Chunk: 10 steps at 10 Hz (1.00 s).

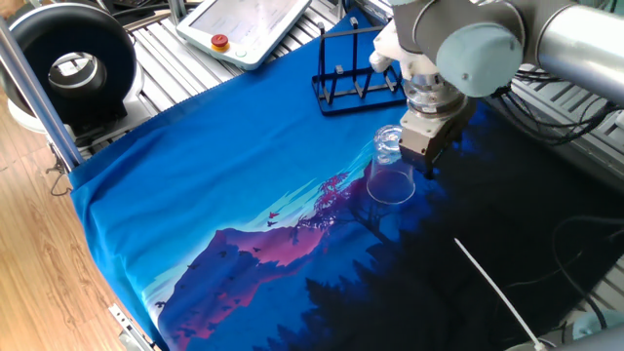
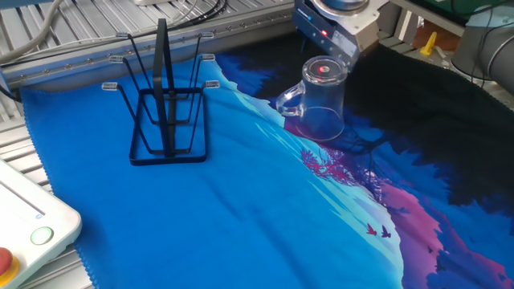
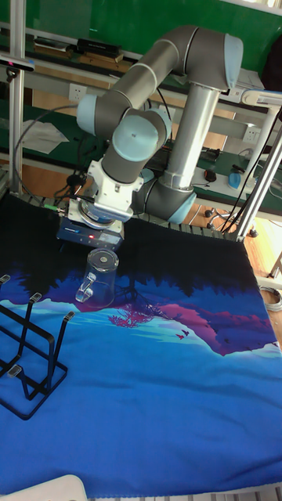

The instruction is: Put the cup on the cup rack

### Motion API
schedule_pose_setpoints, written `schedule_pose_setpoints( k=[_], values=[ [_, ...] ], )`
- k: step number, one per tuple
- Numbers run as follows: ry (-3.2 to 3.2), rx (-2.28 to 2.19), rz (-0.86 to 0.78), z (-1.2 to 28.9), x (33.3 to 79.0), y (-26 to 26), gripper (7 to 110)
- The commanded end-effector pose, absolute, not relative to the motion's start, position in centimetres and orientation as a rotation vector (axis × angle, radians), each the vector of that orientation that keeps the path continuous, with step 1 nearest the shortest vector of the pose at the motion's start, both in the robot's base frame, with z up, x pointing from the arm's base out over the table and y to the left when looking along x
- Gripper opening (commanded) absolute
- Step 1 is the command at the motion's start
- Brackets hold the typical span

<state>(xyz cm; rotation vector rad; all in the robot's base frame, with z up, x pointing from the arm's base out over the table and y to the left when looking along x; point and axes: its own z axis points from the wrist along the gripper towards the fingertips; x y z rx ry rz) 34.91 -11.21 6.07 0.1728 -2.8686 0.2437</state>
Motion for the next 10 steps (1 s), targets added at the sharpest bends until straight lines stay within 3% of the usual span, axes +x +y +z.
schedule_pose_setpoints(
  k=[1, 5, 8, 10],
  values=[
    [-2.764, 0.128, -0.123, 6.6, 30.8, -5.0, 7],
    [-2.846, 0.111, -0.297, 5.9, 33.3, -0.7, 7],
    [-2.939, 0.118, -0.192, 4.6, 36.2, -0.1, 7],
    [-2.956, 0.039, -0.142, 3.4, 35.8, 2.6, 7]
  ],
)
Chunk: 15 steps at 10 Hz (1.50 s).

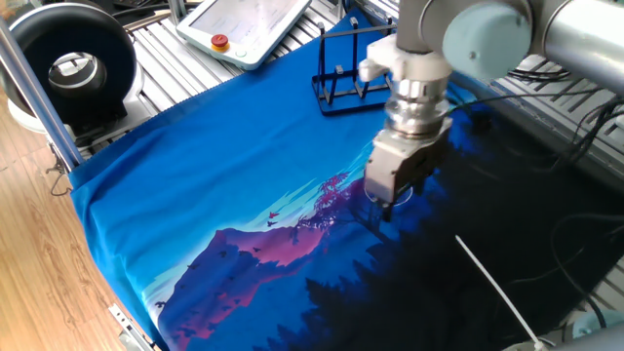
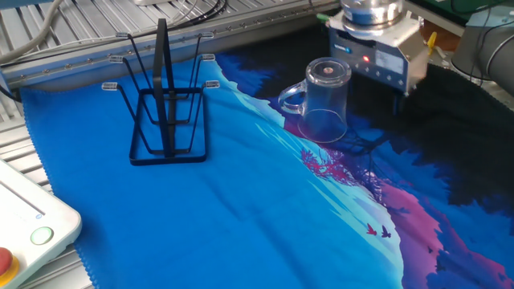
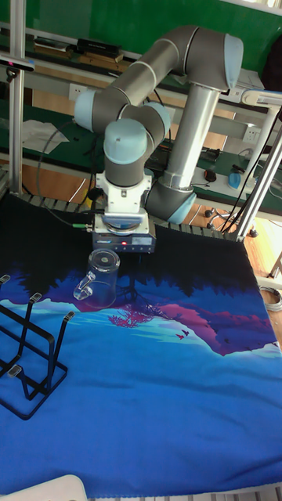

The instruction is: Put the cup on the cup rack

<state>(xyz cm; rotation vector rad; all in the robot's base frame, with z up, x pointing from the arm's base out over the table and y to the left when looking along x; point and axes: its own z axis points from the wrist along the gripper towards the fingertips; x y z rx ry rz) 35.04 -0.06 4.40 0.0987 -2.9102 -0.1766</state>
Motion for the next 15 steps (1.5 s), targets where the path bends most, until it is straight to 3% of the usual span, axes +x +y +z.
schedule_pose_setpoints(
  k=[1, 4, 8, 11, 13, 15],
  values=[
    [-2.958, 0.035, -0.072, 3.1, 35.0, 2.9, 7],
    [-2.934, 0.048, -0.109, 4.4, 32.5, 4.7, 7],
    [-2.944, 0.024, -0.298, 3.2, 34.1, 8.2, 7],
    [-3.015, 0.044, -0.041, 0.3, 37.1, 4.0, 7],
    [-3.04, 0.013, 0.112, 1.2, 38.4, 2.2, 7],
    [-3.062, -0.01, 0.133, 1.8, 39.0, 2.3, 7]
  ],
)
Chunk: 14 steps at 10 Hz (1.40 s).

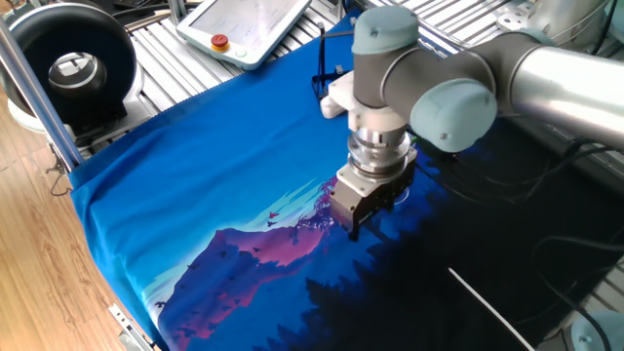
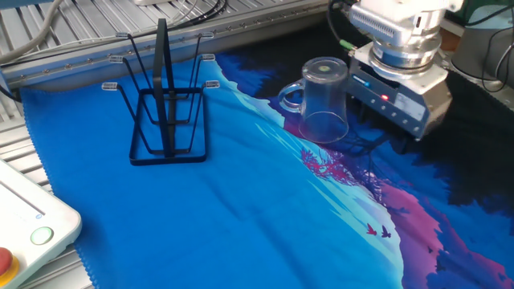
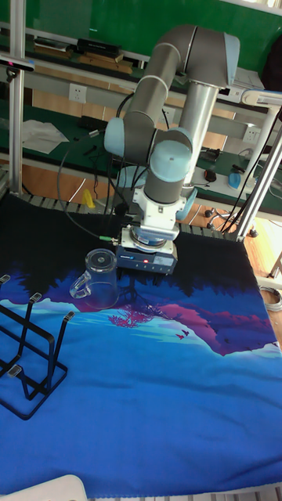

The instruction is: Put the cup on the cup rack

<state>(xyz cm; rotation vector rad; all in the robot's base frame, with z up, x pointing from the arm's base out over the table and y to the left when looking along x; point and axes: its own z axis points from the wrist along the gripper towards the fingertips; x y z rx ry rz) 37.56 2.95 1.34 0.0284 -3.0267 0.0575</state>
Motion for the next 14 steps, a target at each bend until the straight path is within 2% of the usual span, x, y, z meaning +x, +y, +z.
schedule_pose_setpoints(
  k=[1, 3, 5, 7, 9, 12, 13, 14],
  values=[
    [-3.062, -0.021, 0.131, 1.8, 38.8, 2.5, 7],
    [-3.057, -0.044, 0.103, 1.6, 38.5, 3.3, 7],
    [-3.017, -0.068, 0.007, 2.3, 36.8, 5.3, 7],
    [-2.95, -0.074, -0.015, 4.7, 33.8, 6.4, 7],
    [-2.905, -0.104, 0.008, 8.4, 31.7, 6.8, 7],
    [-3.1, 0.059, -0.069, 12.5, 37.3, 6.6, 7],
    [-3.157, 0.237, -0.21, 13.6, 39.5, 7.8, 44],
    [-3.117, 0.341, -0.284, 14.3, 38.9, 8.4, 44]
  ],
)
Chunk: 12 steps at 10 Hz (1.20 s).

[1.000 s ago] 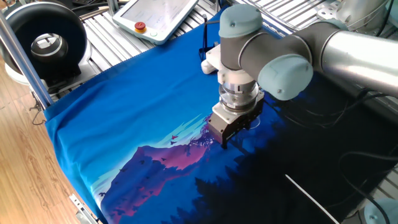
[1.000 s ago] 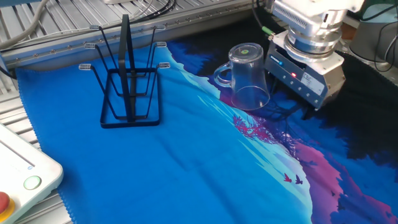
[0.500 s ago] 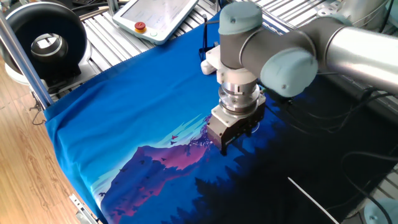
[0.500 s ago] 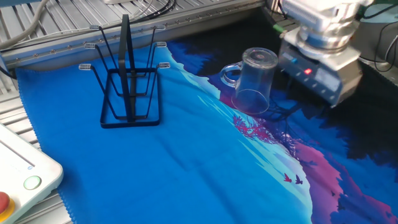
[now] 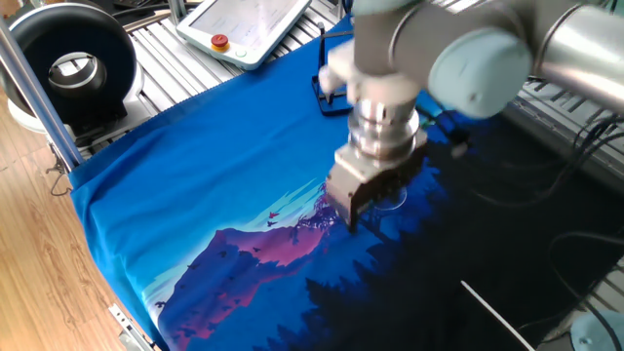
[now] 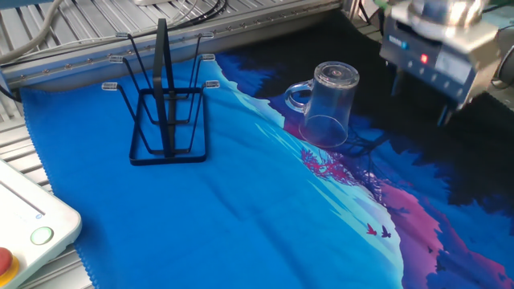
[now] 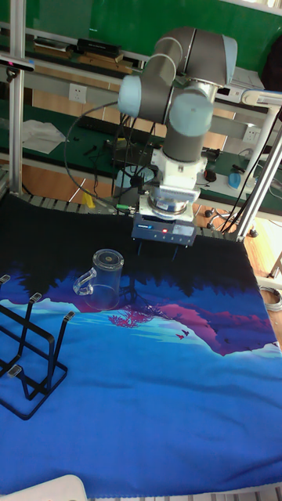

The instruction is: Put the cup on the cup rack

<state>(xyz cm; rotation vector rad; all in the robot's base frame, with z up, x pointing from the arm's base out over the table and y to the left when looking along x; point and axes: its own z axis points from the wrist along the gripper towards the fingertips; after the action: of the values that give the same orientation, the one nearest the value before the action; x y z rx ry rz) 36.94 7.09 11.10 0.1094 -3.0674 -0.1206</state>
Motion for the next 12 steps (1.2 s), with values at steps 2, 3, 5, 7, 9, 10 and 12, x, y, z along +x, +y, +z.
schedule_pose_setpoints(
  k=[2, 3, 5, 7, 9, 10, 12],
  values=[
    [-3.118, 0.365, -0.279, 14.4, 39.1, 8.2, 110],
    [-3.135, 0.257, -0.266, 14.3, 39.6, 8.0, 110],
    [-3.135, 0.109, -0.259, 14.5, 39.6, 8.0, 110],
    [-3.14, -0.032, -0.083, 14.2, 39.8, 5.0, 22],
    [-3.181, -0.055, -0.056, 14.4, 40.7, 4.0, 22],
    [-3.182, -0.059, -0.091, 14.6, 40.7, 4.3, 22],
    [-3.173, 0.061, -0.12, 15.0, 40.4, 3.7, 22]
  ],
)
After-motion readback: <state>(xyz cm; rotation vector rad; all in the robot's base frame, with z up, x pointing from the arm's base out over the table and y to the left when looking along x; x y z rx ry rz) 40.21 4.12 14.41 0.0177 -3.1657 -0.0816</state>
